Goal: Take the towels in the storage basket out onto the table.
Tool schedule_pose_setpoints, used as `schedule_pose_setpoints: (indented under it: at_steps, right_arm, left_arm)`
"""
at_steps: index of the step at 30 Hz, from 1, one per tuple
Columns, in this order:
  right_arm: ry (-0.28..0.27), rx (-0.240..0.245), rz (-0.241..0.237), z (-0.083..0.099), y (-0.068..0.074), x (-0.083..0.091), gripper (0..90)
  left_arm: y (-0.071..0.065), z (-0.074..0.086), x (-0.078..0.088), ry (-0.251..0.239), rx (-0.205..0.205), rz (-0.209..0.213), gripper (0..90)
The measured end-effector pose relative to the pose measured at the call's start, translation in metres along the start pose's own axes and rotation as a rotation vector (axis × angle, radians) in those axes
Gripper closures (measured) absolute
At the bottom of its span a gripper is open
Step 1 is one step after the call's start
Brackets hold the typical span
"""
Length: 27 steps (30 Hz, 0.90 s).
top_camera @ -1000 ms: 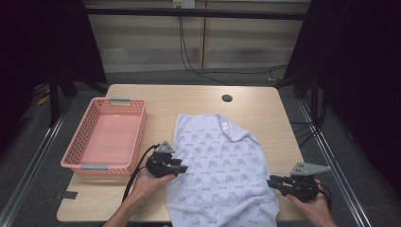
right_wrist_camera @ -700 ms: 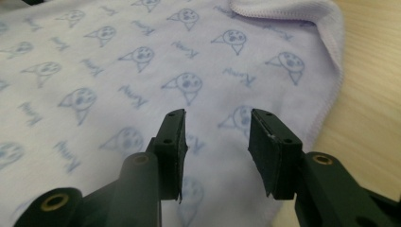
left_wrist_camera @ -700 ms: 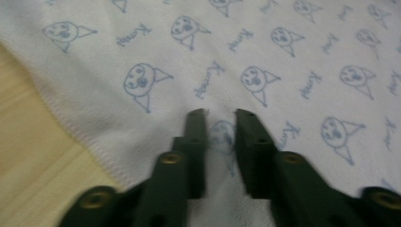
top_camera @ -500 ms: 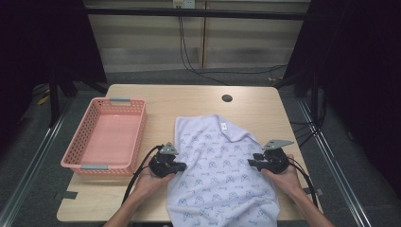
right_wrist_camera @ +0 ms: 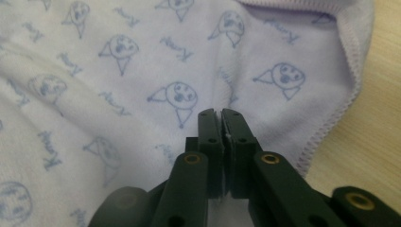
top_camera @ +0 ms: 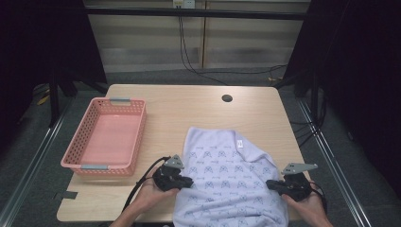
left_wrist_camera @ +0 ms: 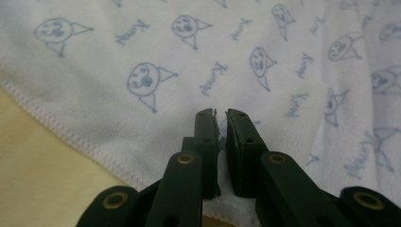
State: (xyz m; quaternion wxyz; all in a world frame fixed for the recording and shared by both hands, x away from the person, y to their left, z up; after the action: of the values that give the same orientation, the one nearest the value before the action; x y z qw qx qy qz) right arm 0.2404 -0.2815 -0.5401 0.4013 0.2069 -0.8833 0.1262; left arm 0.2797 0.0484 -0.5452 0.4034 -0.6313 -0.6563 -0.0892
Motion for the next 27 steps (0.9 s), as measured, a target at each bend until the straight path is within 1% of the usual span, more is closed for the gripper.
schedule_pose_setpoints:
  at_steps: [1, 2, 3, 4, 6, 7, 8, 9, 10, 12, 13, 14, 15, 16, 17, 18, 19, 20, 21, 22, 23, 24, 25, 26, 27]
  right_arm:
    - [-0.028, 0.006, 0.008, -0.004, -0.001, 0.002, 78.1]
    - [-0.057, -0.002, 0.005, -0.011, -0.002, 0.001, 77.4]
    - [-0.080, -0.005, -0.008, -0.018, -0.002, 0.000, 75.0]
    - [-0.102, 0.001, -0.005, -0.025, -0.003, -0.003, 72.8]
    - [-0.139, 0.009, -0.023, -0.042, -0.002, -0.012, 68.2]
    - [-0.145, 0.021, -0.016, -0.049, -0.002, -0.018, 65.9]
    - [-0.146, 0.030, -0.016, -0.056, 0.000, -0.026, 63.7]
    - [-0.143, 0.036, -0.026, -0.062, 0.002, -0.034, 62.2]
    - [-0.140, 0.046, -0.021, -0.067, 0.003, -0.042, 60.1]
    - [-0.131, 0.068, -0.020, -0.075, 0.008, -0.058, 59.8]
    - [-0.120, 0.084, -0.006, -0.077, 0.009, -0.065, 59.7]
    - [-0.107, 0.087, 0.002, -0.079, 0.009, -0.072, 60.3]
    - [-0.096, 0.083, 0.018, -0.080, 0.008, -0.079, 65.4]
    - [-0.101, 0.084, 0.022, -0.081, 0.008, -0.082, 75.5]
    - [-0.115, 0.090, 0.011, -0.084, 0.007, -0.082, 85.6]
    - [-0.131, 0.073, 0.014, -0.087, 0.006, -0.078, 88.6]
    - [-0.155, 0.054, 0.008, -0.091, 0.004, -0.072, 89.1]
    - [-0.173, 0.044, 0.010, -0.094, 0.001, -0.065, 89.2]
    - [-0.194, 0.034, 0.024, -0.096, -0.003, -0.060, 89.3]
    - [-0.200, 0.011, 0.015, -0.097, -0.007, -0.055, 89.3]
    - [-0.217, 0.006, 0.023, -0.098, -0.012, -0.050, 89.3]
    - [-0.230, -0.012, 0.026, -0.098, -0.017, -0.047, 89.3]
    - [-0.237, -0.029, 0.026, -0.098, -0.022, -0.043, 89.4]
    - [-0.247, -0.036, 0.032, -0.098, -0.026, -0.040, 89.4]
    - [-0.254, -0.051, 0.034, -0.098, -0.030, -0.037, 89.4]
  left_arm:
    - [-0.003, 0.001, 0.000, -0.008, -0.003, 0.009, 79.1]
    - [-0.005, 0.001, 0.002, 0.000, -0.009, 0.002, 77.1]
    - [-0.005, 0.000, 0.003, -0.014, -0.009, 0.003, 76.6]
    - [-0.002, -0.003, 0.006, -0.033, -0.004, 0.000, 75.7]
    - [0.007, -0.010, 0.012, -0.083, 0.021, -0.019, 74.6]
    - [0.013, -0.013, 0.015, -0.105, 0.040, -0.036, 74.6]
    - [0.020, -0.015, 0.017, -0.117, 0.051, -0.055, 74.1]
    - [0.026, -0.017, 0.020, -0.131, 0.065, -0.075, 72.8]
    - [0.032, -0.019, 0.021, -0.148, 0.080, -0.090, 70.9]
    - [0.043, -0.020, 0.023, -0.168, 0.103, -0.112, 68.7]
    - [0.048, -0.021, 0.023, -0.173, 0.105, -0.123, 67.5]
    - [0.053, -0.022, 0.023, -0.184, 0.117, -0.136, 65.4]
    - [0.058, -0.022, 0.023, -0.188, 0.132, -0.146, 64.0]
    - [0.062, -0.024, 0.024, -0.192, 0.137, -0.163, 62.3]
    - [0.066, -0.025, 0.026, -0.205, 0.146, -0.174, 60.0]
    - [0.070, -0.027, 0.028, -0.222, 0.151, -0.183, 58.3]
    - [0.075, -0.028, 0.030, -0.231, 0.158, -0.205, 57.7]
    - [0.080, -0.030, 0.031, -0.252, 0.162, -0.209, 56.8]
    - [0.085, -0.030, 0.032, -0.267, 0.188, -0.211, 56.7]
    - [0.091, -0.031, 0.031, -0.263, 0.210, -0.227, 55.5]
    - [0.096, -0.031, 0.031, -0.257, 0.209, -0.241, 54.1]
    - [0.100, -0.034, 0.030, -0.269, 0.217, -0.250, 54.7]
    - [0.104, -0.036, 0.030, -0.279, 0.215, -0.255, 55.2]
    - [0.108, -0.037, 0.028, -0.279, 0.227, -0.260, 56.6]
    - [0.112, -0.040, 0.026, -0.270, 0.226, -0.270, 56.9]
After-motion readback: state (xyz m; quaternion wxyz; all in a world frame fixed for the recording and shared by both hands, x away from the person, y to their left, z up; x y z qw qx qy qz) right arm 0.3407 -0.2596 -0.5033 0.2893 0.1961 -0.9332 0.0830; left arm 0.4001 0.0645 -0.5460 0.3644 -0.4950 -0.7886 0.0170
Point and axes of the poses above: each handheld gripper's, and its own axes: x roughly backward along the jaws, z roughly out of its underside, y roughly to its left, the point moved 7 cm from there along -x, roughly forward along the jaws, and after that the axes turned 13 degrees about z, right-handed, at the moved point
